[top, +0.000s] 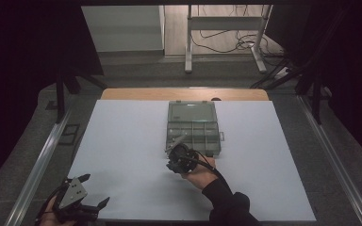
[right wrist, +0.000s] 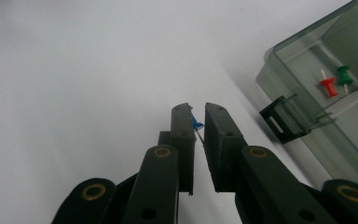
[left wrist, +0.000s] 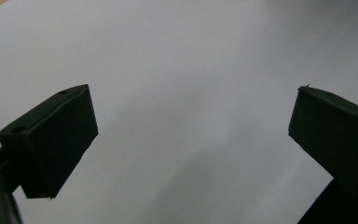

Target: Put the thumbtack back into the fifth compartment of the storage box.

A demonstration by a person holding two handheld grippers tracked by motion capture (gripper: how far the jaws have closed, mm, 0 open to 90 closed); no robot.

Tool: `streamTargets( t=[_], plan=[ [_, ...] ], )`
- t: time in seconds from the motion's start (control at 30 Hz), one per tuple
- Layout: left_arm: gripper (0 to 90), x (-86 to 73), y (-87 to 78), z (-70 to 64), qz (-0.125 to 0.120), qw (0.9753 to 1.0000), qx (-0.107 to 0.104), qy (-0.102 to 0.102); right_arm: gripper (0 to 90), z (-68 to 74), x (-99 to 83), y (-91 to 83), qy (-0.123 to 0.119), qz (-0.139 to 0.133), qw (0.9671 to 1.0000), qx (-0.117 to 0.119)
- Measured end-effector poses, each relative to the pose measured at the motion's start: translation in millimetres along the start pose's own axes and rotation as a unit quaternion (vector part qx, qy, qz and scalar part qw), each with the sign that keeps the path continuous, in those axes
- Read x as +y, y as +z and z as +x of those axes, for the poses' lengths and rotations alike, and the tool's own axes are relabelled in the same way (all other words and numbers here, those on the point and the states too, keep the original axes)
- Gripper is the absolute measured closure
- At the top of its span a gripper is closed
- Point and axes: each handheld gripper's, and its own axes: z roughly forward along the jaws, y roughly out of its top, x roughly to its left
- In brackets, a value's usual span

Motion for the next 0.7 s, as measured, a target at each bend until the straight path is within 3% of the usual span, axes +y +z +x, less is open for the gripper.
streamTargets(
  t=[0.7],
  plan=[
    [1.5, -0.1, 0.0, 0.5, -0.001, 1.0000, -0.001, -0.003, 82.1, -25.2, 14.8, -12.0, 0.025, -0.028, 0.9990, -0.026]
  ],
)
